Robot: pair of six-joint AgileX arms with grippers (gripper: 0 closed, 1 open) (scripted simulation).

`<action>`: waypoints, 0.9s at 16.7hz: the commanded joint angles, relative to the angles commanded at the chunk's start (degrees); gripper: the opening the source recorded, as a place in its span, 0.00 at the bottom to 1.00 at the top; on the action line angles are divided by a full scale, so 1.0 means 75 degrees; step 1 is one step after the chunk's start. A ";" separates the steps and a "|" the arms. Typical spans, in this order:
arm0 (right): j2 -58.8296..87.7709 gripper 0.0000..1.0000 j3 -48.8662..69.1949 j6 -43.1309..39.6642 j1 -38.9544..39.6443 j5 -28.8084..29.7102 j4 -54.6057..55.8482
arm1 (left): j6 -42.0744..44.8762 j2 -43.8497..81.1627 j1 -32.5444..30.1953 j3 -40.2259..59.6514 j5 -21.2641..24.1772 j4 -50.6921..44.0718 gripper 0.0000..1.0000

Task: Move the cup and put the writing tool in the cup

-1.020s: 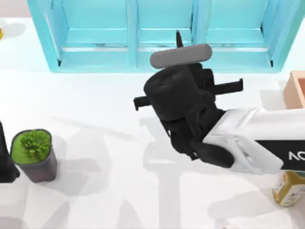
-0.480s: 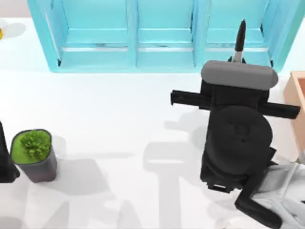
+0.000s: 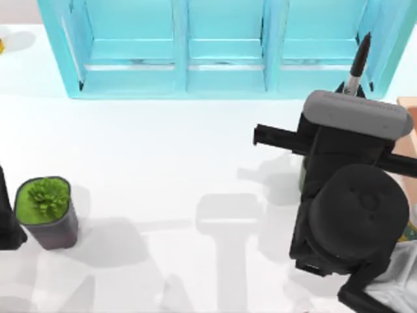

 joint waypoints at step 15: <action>0.0616 0.00 0.0189 0.0364 -0.0821 -0.0815 0.0102 | 0.0000 0.0000 0.0000 0.0000 0.0000 0.0000 1.00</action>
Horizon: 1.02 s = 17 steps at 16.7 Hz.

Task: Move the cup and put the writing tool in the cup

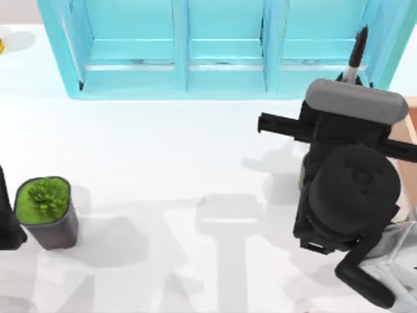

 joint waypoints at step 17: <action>0.0153 0.75 0.0041 0.0089 -0.0212 -0.0193 0.0028 | 0.0000 0.0000 0.0000 0.0000 0.0000 0.0000 1.00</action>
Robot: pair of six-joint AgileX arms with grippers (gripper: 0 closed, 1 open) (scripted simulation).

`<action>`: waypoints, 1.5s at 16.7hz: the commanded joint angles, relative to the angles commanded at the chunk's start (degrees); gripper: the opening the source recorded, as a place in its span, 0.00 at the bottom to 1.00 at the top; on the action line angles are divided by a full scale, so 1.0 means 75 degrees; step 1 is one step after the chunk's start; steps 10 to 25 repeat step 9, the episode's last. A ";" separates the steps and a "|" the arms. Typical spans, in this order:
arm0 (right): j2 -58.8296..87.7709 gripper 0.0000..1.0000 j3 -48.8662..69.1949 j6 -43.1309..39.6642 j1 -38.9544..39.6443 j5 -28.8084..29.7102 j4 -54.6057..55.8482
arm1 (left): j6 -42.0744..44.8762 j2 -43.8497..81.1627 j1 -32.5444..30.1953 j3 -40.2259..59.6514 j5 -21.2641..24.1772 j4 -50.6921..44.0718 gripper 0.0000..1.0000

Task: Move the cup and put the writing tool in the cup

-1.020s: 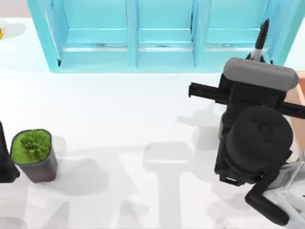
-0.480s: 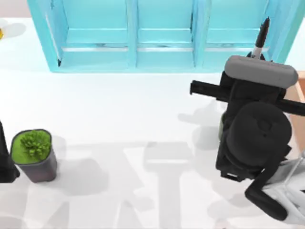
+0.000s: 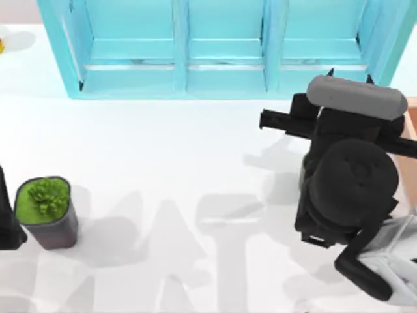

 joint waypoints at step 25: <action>0.0000 1.00 0.0000 0.0000 0.0000 0.0000 0.0000 | 0.0000 0.0000 0.0000 0.0000 0.0000 0.0000 1.00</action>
